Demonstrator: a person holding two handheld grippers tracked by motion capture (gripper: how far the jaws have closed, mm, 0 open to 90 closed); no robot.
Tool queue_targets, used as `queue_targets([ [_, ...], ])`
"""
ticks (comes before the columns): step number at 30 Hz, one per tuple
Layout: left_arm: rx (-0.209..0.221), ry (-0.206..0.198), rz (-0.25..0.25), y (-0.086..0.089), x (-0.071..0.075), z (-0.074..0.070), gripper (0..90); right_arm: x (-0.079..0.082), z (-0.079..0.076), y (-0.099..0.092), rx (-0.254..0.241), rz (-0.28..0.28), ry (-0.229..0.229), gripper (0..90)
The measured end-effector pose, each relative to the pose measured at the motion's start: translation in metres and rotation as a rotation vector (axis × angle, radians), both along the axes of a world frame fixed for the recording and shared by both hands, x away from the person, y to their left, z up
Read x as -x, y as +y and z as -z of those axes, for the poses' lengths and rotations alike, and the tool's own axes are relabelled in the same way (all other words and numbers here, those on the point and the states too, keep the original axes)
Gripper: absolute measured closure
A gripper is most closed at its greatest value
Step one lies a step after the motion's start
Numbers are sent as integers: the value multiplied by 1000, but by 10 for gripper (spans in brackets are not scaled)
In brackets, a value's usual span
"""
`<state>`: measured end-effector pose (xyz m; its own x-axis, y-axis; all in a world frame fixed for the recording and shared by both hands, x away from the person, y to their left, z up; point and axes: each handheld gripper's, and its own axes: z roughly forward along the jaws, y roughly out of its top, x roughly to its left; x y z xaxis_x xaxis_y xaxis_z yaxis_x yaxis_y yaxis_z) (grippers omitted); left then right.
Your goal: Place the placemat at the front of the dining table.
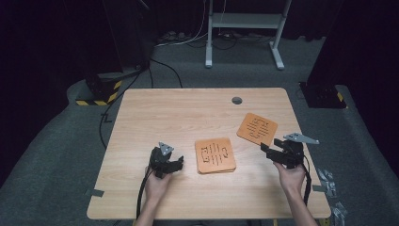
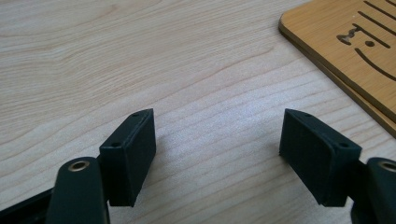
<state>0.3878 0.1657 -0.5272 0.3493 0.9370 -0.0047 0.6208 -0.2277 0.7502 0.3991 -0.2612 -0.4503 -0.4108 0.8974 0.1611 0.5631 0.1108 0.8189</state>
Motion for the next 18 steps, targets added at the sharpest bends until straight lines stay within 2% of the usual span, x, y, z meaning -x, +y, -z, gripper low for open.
queue_targets([
  [12, 1, 1, -1, 0, 0, 0, 269, 15, 8, 3, -44, -16, -12, 343],
  [18, 0, 0, -1, 0, 0, 0, 269, 21, 15, 10, -25, -36, -4, 344],
])
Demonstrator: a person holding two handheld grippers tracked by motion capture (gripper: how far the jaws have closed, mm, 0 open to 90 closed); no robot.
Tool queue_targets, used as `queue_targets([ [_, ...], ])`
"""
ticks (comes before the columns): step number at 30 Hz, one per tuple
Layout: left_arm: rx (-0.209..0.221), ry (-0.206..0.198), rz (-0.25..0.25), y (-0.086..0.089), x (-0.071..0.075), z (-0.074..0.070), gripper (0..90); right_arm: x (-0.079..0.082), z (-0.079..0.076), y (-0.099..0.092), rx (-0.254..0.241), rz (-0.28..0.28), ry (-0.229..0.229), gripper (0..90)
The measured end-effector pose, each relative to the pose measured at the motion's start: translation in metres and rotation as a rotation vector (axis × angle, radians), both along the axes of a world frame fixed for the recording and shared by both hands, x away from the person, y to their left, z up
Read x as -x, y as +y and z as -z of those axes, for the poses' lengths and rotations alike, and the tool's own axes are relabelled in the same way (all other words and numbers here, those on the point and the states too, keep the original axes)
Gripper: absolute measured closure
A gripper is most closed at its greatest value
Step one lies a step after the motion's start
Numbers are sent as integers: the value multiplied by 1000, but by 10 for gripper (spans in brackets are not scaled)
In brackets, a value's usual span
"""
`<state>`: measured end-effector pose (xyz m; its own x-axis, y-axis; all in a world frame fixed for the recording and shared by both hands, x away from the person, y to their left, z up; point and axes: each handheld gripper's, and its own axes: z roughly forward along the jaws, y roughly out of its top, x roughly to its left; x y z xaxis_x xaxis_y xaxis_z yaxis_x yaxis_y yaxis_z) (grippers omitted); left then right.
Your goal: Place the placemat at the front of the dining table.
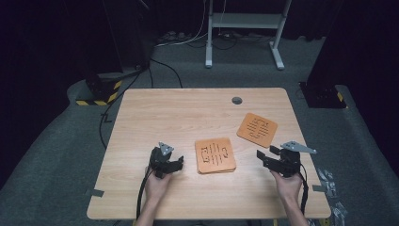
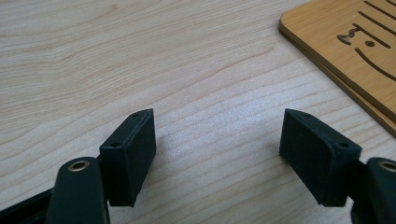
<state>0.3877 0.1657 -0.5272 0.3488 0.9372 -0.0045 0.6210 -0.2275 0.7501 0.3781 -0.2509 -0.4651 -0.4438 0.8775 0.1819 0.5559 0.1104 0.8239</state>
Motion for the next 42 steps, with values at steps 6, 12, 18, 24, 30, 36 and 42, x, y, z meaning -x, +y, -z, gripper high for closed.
queue_targets([
  [6, 1, 0, 0, 0, 0, 0, 269, 6, 9, 5, 5, -15, 15, 344],
  [12, 1, 1, -1, 0, 0, 0, 269, 10, 20, 7, 5, -16, 35, 345],
  [18, 1, 2, -1, 0, 0, 0, 269, 14, 28, 12, 30, -23, 41, 345],
  [24, 0, 1, 0, 0, 0, 0, 269, 17, 36, 17, 53, -22, 43, 345],
  [30, 0, 0, 0, 0, 0, 0, 269, 18, 45, 22, 93, -28, 49, 345],
  [36, 1, -1, -1, 0, 0, 0, 269, 17, 54, 29, 143, -27, 71, 342],
  [42, 1, 0, -1, 0, 0, 0, 269, 15, 57, 37, 206, -19, 86, 306],
])
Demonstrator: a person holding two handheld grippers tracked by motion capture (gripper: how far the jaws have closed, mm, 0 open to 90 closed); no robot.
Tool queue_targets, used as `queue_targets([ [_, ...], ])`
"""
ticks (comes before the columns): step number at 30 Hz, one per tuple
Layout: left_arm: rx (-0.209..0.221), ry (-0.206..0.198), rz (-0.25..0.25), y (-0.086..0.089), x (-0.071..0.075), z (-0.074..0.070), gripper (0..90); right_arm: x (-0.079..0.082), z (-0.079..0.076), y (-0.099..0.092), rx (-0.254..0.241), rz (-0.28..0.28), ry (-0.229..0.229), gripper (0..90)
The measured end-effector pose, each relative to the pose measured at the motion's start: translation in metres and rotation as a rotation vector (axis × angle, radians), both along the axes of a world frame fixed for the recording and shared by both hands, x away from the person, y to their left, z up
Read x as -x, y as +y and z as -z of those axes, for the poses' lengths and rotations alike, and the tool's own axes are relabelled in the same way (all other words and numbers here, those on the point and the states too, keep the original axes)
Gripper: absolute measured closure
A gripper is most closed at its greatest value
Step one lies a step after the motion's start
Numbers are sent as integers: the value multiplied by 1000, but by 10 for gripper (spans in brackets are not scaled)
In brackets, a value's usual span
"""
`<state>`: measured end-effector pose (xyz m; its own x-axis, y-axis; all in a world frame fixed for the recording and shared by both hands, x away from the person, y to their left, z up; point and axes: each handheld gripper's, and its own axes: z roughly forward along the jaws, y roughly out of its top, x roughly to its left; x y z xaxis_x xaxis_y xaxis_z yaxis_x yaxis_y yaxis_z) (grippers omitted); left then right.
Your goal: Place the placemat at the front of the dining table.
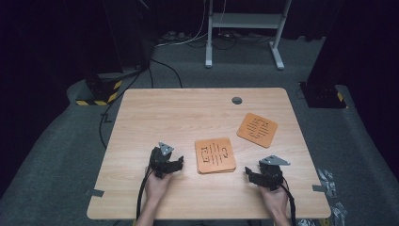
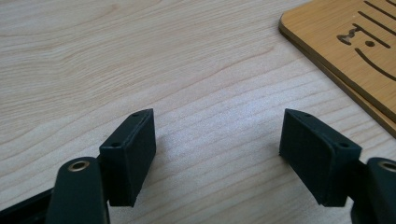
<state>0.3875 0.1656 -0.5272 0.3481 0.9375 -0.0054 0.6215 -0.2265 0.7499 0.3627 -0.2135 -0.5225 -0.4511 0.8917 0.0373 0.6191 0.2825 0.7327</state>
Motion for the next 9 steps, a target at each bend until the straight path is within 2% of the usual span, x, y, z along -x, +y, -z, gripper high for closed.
queue_targets([
  [3, 0, -1, 1, 0, 0, 0, 269, 0, 1, 6, 56, -24, -15, 269],
  [7, 0, -1, 1, 0, 0, 0, 269, -1, 1, 6, 59, -23, -5, 210],
  [9, 0, 0, 0, 0, 0, 0, 269, -2, 1, 7, 59, 0, 4, 160],
])
